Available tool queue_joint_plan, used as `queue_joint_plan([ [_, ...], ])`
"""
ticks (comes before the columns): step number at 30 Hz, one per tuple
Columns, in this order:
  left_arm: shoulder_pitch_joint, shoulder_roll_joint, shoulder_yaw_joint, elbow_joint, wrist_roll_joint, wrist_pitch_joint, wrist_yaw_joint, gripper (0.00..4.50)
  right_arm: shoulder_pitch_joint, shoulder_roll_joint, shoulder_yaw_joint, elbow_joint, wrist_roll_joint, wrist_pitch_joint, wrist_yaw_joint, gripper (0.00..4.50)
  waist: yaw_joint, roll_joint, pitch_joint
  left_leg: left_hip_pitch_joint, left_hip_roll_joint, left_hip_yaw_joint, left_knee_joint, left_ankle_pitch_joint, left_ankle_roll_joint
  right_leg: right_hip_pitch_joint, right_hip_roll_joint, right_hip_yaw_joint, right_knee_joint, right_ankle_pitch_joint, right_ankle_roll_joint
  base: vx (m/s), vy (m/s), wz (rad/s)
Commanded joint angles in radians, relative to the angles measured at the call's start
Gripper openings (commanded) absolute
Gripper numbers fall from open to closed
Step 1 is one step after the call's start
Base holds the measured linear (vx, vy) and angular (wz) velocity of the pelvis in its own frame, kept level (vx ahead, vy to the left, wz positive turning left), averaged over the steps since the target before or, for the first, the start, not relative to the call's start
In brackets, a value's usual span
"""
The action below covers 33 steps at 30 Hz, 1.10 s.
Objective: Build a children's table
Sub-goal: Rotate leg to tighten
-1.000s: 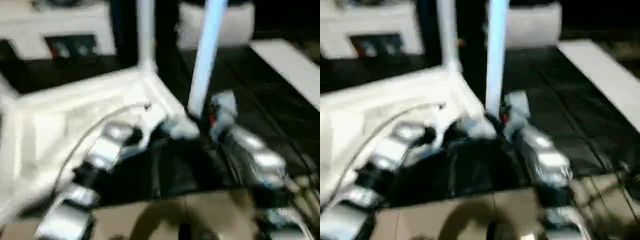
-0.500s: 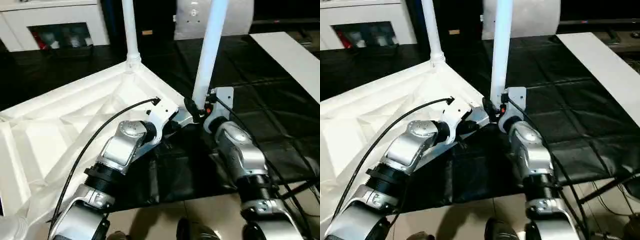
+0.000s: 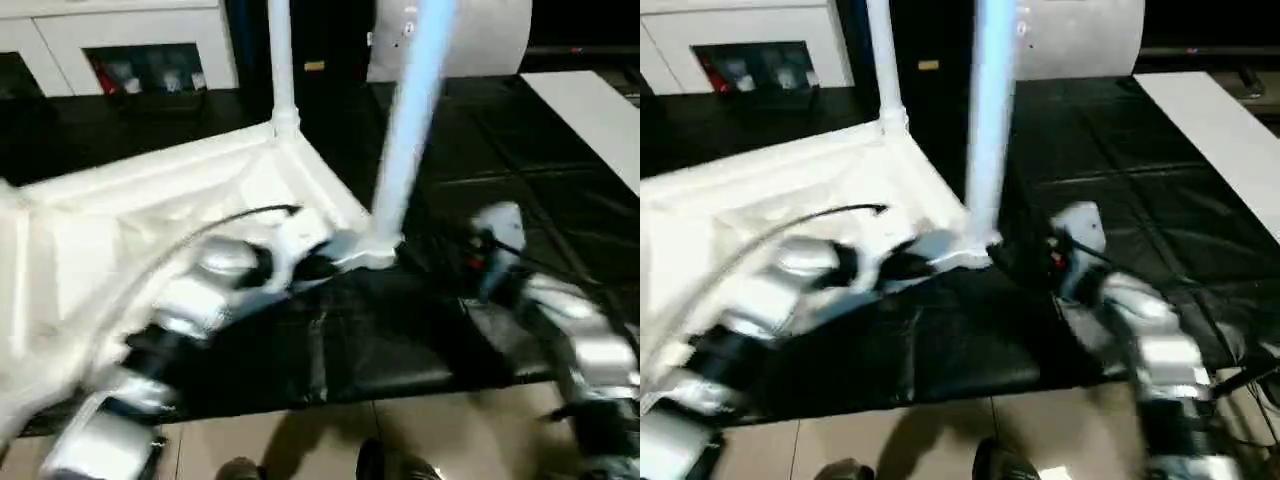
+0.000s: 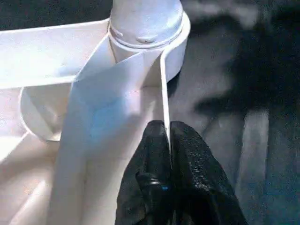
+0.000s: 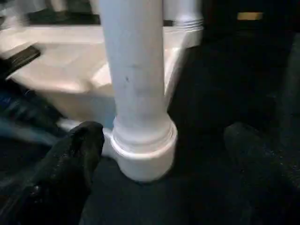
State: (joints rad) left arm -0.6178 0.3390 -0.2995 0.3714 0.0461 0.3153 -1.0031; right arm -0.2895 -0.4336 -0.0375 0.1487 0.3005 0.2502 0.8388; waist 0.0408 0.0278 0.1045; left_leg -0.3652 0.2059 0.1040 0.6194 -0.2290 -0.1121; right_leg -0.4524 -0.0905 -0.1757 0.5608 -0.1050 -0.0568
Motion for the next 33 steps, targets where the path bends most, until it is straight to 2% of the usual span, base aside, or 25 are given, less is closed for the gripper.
queue_joint_plan([
  [1, -0.006, 0.006, -0.056, -0.009, -0.003, -0.067, -0.107, 0.0, 0.008, -0.033, 0.019, -0.045, 0.025, 0.009, 0.088, 4.46, 0.003, -0.011, -0.084, -0.016, -0.007, 0.03, -0.066, -0.054, 0.152, 0.107, -0.043, 0.046, -0.086, -0.453, -0.024, 0.0, 0.0, 0.0],
  [2, -0.007, 0.016, -0.063, -0.006, -0.006, -0.083, -0.133, 0.0, 0.014, -0.05, 0.024, -0.054, 0.029, 0.012, 0.116, 4.46, 0.006, -0.009, -0.085, -0.011, -0.004, 0.031, -0.066, -0.053, 0.149, 0.103, -0.044, 0.048, -0.086, -0.456, -0.028, 0.0, 0.0, 0.0],
  [3, -0.01, 0.03, -0.074, 0.003, -0.008, -0.117, -0.169, 0.0, 0.021, -0.074, 0.034, -0.066, 0.031, 0.005, 0.151, 4.46, 0.009, -0.011, -0.084, -0.012, -0.005, 0.033, -0.066, -0.056, 0.147, 0.104, -0.043, 0.046, -0.087, -0.462, -0.029, 0.0, 0.0, 0.0],
  [5, -0.01, 0.03, -0.074, 0.004, -0.008, -0.119, -0.171, 0.0, 0.022, -0.075, 0.035, -0.067, 0.032, 0.004, 0.153, 4.46, 0.017, -0.011, -0.087, -0.01, -0.002, 0.032, -0.067, -0.043, 0.144, 0.104, -0.044, 0.047, -0.084, -0.451, -0.032, 0.0, 0.0, 0.0],
  [6, -0.02, 0.072, -0.109, 0.02, -0.022, -0.195, -0.283, 0.0, 0.032, -0.129, 0.06, -0.083, 0.048, -0.012, 0.257, 4.46, 0.022, -0.012, -0.087, -0.01, -0.001, 0.032, -0.067, -0.04, 0.148, 0.103, -0.045, 0.048, -0.083, -0.443, -0.038, 0.0, 0.0, 0.0],
  [7, -0.022, 0.08, -0.115, 0.023, -0.024, -0.209, -0.304, 0.0, 0.033, -0.137, 0.064, -0.084, 0.049, -0.016, 0.274, 4.46, 0.024, -0.013, -0.087, -0.01, -0.002, 0.031, -0.068, -0.042, 0.153, 0.104, -0.045, 0.049, -0.083, -0.443, -0.037, 0.0, 0.0, 0.0],
  [9, -0.033, 0.106, -0.138, 0.038, -0.021, -0.261, -0.378, 0.0, 0.028, -0.16, 0.088, -0.081, 0.055, -0.02, 0.341, 4.29, 0.025, -0.012, -0.088, -0.012, 0.003, 0.031, -0.068, -0.038, 0.158, 0.103, -0.047, 0.052, -0.076, -0.42, -0.051, 0.0, 0.0, 0.0],
  [11, -0.039, 0.113, -0.145, 0.044, -0.018, -0.276, -0.407, 0.0, 0.025, -0.168, 0.1, -0.08, 0.057, -0.016, 0.371, 4.1, 0.027, -0.012, -0.087, -0.013, 0.002, 0.032, -0.069, -0.043, 0.153, 0.105, -0.048, 0.052, -0.077, -0.431, -0.053, 0.0, 0.0, 0.0],
  [12, -0.044, 0.115, -0.151, 0.048, -0.017, -0.286, -0.425, 0.0, 0.022, -0.173, 0.107, -0.079, 0.059, -0.012, 0.39, 3.98, 0.028, -0.018, -0.086, -0.012, 0.003, 0.033, -0.07, -0.045, 0.146, 0.105, -0.048, 0.052, -0.078, -0.439, -0.051, 0.0, 0.0, 0.0],
  [13, -0.048, 0.116, -0.154, 0.051, -0.018, -0.292, -0.438, 0.0, 0.019, -0.175, 0.114, -0.079, 0.06, -0.007, 0.403, 3.84, 0.03, -0.016, -0.085, -0.012, 0.003, 0.033, -0.07, -0.044, 0.143, 0.104, -0.048, 0.052, -0.077, -0.444, -0.05, 0.0, 0.0, 0.0],
  [15, -0.057, 0.117, -0.16, 0.058, -0.018, -0.305, -0.453, 0.0, 0.011, -0.177, 0.129, -0.076, 0.062, -0.001, 0.423, 3.84, 0.034, -0.016, -0.086, -0.012, 0.003, 0.034, -0.07, -0.041, 0.138, 0.106, -0.049, 0.053, -0.077, -0.446, -0.047, 0.0, 0.0, 0.0],
  [24, -0.084, 0.108, -0.167, 0.106, -0.018, -0.353, -0.481, 0.0, -0.022, -0.168, 0.177, -0.057, 0.072, 0.005, 0.491, 3.0, 0.04, -0.017, -0.088, -0.012, 0.001, 0.037, -0.069, -0.038, 0.129, 0.105, -0.045, 0.051, -0.079, -0.452, -0.031, 0.0, 0.0, 0.0],
  [25, -0.085, 0.108, -0.167, 0.108, -0.019, -0.355, -0.484, 0.0, -0.025, -0.168, 0.18, -0.056, 0.074, 0.01, 0.498, 2.94, 0.039, -0.029, -0.086, -0.014, 0.001, 0.039, -0.069, -0.038, 0.13, 0.105, -0.044, 0.051, -0.08, -0.453, -0.027, 0.0, 0.0, 0.0],
  [26, -0.086, 0.108, -0.167, 0.111, -0.02, -0.357, -0.485, 0.0, -0.027, -0.167, 0.183, -0.055, 0.075, 0.014, 0.503, 2.94, 0.041, -0.024, -0.086, -0.014, 0.0, 0.038, -0.07, -0.033, 0.128, 0.106, -0.046, 0.051, -0.077, -0.454, -0.025, 0.0, 0.0, 0.0],
  [27, -0.086, 0.109, -0.168, 0.112, -0.02, -0.359, -0.485, 0.0, -0.03, -0.166, 0.186, -0.051, 0.075, 0.016, 0.506, 2.69, 0.041, -0.023, -0.086, -0.013, 0.001, 0.038, -0.069, -0.032, 0.128, 0.105, -0.046, 0.051, -0.078, -0.455, -0.025, 0.0, 0.0, 0.0],
  [30, -0.085, 0.109, -0.168, 0.114, -0.022, -0.359, -0.486, 0.0, -0.034, -0.165, 0.194, -0.042, 0.078, 0.026, 0.517, 2.55, 0.041, -0.024, -0.086, -0.013, 0.001, 0.038, -0.07, -0.039, 0.123, 0.105, -0.047, 0.051, -0.08, -0.466, -0.019, 0.0, 0.0, 0.0],
  [31, -0.084, 0.11, -0.167, 0.115, -0.022, -0.359, -0.486, 0.0, -0.035, -0.165, 0.196, -0.042, 0.082, 0.032, 0.521, 2.32, 0.041, -0.024, -0.086, -0.012, 0.0, 0.038, -0.07, -0.041, 0.122, 0.105, -0.046, 0.05, -0.081, -0.471, -0.017, 0.0, 0.0, 0.0],
  [33, -0.077, 0.115, -0.164, 0.112, -0.024, -0.352, -0.488, 0.0, -0.026, -0.163, 0.201, -0.051, 0.087, 0.043, 0.525, 2.19, 0.042, -0.025, -0.086, -0.013, 0.0, 0.038, -0.07, -0.04, 0.121, 0.105, -0.046, 0.05, -0.081, -0.472, -0.014, 0.0, 0.0, 0.0],
])
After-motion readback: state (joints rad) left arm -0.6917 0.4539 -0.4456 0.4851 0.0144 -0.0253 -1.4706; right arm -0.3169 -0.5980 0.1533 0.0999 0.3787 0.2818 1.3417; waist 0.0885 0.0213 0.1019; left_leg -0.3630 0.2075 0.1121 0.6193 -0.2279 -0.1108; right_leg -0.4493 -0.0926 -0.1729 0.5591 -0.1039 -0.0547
